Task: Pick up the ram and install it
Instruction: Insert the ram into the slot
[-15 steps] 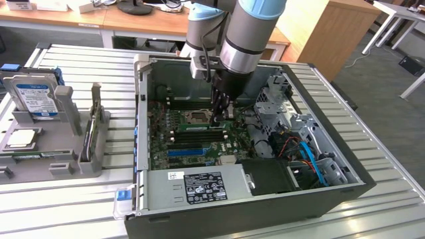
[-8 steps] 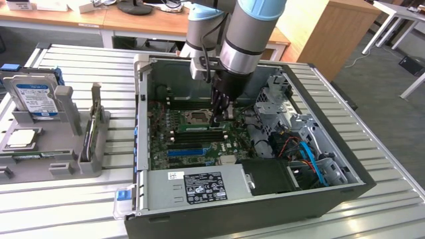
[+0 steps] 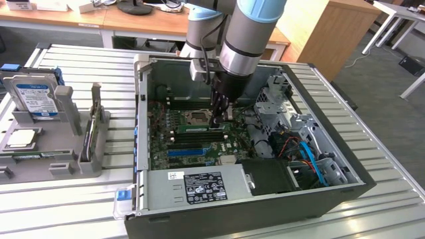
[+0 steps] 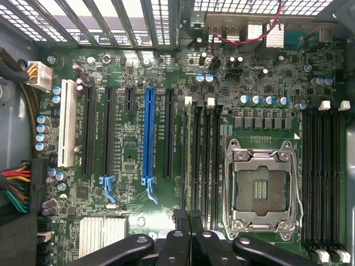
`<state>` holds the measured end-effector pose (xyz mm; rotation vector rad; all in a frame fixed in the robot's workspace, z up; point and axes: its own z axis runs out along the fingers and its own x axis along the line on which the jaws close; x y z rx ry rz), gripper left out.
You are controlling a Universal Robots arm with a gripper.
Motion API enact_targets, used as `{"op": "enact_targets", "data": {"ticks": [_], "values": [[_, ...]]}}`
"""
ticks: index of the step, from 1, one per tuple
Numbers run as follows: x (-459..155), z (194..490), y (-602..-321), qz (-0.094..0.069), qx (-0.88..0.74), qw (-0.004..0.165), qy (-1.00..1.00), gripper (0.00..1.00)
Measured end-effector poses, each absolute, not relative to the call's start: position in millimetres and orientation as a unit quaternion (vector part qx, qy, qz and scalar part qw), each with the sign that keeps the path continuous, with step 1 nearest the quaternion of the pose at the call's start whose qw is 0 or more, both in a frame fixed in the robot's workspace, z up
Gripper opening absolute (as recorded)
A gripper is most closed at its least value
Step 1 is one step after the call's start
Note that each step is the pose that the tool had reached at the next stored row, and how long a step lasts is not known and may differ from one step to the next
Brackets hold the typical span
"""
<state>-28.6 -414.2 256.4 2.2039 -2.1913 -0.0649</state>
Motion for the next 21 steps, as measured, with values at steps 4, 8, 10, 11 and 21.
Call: {"op": "enact_targets", "data": {"ticks": [4,8,10,11,21], "values": [[-29.1,256.2,-414.1,-0.021,0.709,0.016,-0.705,0.11],[-29.4,256.1,-414.1,-0.021,0.709,0.016,-0.705,0.11],[-29.4,255.2,-414.0,-0.021,0.709,0.016,-0.705,0.11],[-29.4,254.5,-414.1,-0.021,0.709,0.016,-0.705,0.11],[-29.5,249.9,-414.1,-0.021,0.709,0.016,-0.705,0.11]]}}
